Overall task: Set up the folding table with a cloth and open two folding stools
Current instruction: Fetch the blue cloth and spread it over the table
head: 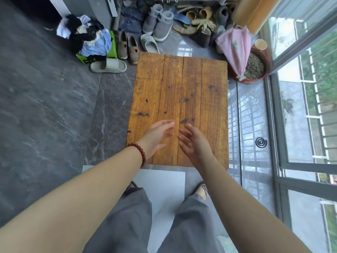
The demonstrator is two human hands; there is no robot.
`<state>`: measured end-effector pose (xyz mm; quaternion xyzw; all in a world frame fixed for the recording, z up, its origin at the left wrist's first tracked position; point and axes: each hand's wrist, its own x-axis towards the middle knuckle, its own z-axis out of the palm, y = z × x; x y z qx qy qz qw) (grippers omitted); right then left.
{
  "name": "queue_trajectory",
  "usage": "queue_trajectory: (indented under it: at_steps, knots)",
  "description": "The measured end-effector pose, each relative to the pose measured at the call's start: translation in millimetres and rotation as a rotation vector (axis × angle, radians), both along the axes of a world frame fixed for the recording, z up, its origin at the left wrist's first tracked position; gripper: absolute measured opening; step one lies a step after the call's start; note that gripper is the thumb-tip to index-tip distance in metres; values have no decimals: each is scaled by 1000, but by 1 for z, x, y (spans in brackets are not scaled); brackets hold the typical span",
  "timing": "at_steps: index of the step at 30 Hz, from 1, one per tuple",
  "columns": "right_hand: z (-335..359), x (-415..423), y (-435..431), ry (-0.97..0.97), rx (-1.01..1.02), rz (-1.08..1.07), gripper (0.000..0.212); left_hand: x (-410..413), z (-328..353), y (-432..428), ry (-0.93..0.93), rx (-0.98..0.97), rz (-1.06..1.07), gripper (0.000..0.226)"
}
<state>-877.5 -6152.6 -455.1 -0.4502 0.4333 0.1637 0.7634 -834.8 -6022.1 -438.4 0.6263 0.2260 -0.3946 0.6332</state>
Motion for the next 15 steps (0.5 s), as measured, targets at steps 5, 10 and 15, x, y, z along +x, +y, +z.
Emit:
queue_trajectory:
  at_steps: [5,10,15]
  knots:
    - [66,15,18,-78,22,-73,27,16,79,19,-84,-122,79,20]
    - [145,30,39,-229,74,-146,31,24,164,36,-214,-265,148,21]
    - [217,42,44,-372,153,-167,25,32,235,52,-329,-348,167,19]
